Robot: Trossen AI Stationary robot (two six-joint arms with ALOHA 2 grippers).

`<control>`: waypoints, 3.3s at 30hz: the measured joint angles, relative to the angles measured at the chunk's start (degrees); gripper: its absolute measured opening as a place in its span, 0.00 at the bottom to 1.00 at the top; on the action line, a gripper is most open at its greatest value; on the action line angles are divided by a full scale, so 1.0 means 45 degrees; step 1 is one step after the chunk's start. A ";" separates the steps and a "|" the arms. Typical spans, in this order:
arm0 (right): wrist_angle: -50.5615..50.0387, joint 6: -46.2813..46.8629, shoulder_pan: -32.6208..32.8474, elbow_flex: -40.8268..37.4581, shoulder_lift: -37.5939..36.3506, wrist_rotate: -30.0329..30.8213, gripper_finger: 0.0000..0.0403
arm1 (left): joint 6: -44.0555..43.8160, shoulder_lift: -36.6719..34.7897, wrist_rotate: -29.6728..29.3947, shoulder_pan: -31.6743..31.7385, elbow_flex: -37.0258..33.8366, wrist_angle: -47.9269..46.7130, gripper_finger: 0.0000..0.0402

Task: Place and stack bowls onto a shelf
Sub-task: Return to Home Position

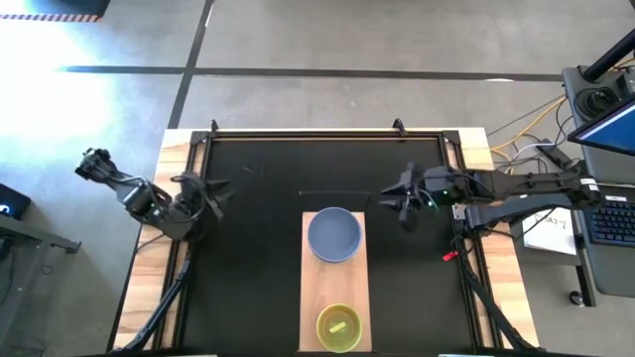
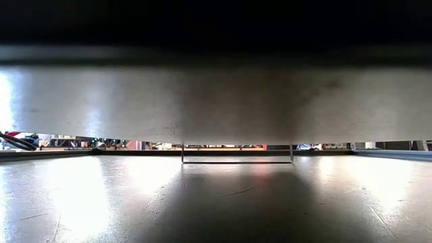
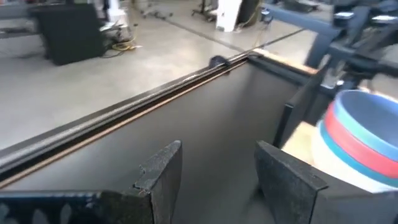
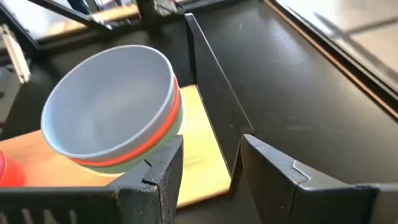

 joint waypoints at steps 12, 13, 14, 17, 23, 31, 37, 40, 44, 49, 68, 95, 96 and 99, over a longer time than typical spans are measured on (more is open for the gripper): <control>0.2638 -0.1381 -0.0005 -0.3715 -0.1885 -0.0717 0.37 | 0.7918 -0.1280 0.2157 0.0028 -0.4831 1.1648 0.46; 0.2801 -0.1664 -0.0005 -0.3895 -0.2004 -0.0916 0.36 | 0.8178 -0.1305 0.2207 0.0077 -0.5065 1.2256 0.46; 0.2989 -0.1930 -0.0005 -0.4032 -0.2139 -0.1112 0.36 | 0.8308 -0.1342 0.2340 0.0150 -0.5258 1.2679 0.46; 0.3375 -0.2262 -0.0059 -0.4285 -0.2571 -0.1419 0.36 | 0.8231 -0.1433 0.2483 0.0391 -0.5549 1.2847 0.46; 0.3693 -0.2373 -0.0087 -0.4916 -0.3605 -0.1453 0.36 | 0.7971 -0.1423 0.2843 0.0952 -0.5842 1.2926 0.46; 0.5501 -0.1798 -0.0087 -0.6789 -0.4914 -0.1453 0.37 | 0.6859 -0.1325 0.2841 0.1704 -0.6852 1.3444 0.46; 0.7555 -0.1791 -0.0085 -0.8265 -0.5377 -0.1453 0.36 | 0.6998 -0.1067 0.2906 0.1792 -0.7725 1.5085 0.46; 0.8565 -0.1803 -0.0087 -0.8886 -0.5445 -0.1453 0.36 | 0.6998 -0.0954 0.2920 0.1792 -0.8049 1.5605 0.46; 1.0330 -0.1684 -0.0087 -0.9806 -0.5440 -0.1454 0.35 | 0.6842 -0.0719 0.2930 0.1792 -0.8238 1.5889 0.46; 1.0563 -0.1449 -0.0087 -0.9824 -0.5426 -0.1420 0.35 | 0.6959 -0.0343 0.2932 0.1792 -0.8228 1.5896 0.46; 0.9104 0.1172 -0.0083 -0.9834 -0.5416 0.0114 0.35 | 0.6998 0.0291 0.2692 0.1791 -0.8126 1.5865 0.46; 0.8812 0.2427 -0.0087 -0.9844 -0.5411 0.5677 0.34 | 0.6998 -0.1165 0.2692 0.1792 -0.8116 1.5820 0.46; 0.8812 0.2427 -0.0087 -0.9844 -0.5411 0.5677 0.34 | 0.6994 -0.1380 0.2688 0.1792 -0.8116 1.5820 0.46; 0.8812 0.2427 -0.0087 -0.9844 -0.5411 0.5677 0.35 | 0.6998 -0.2102 0.2689 0.1789 -0.8116 1.5811 0.46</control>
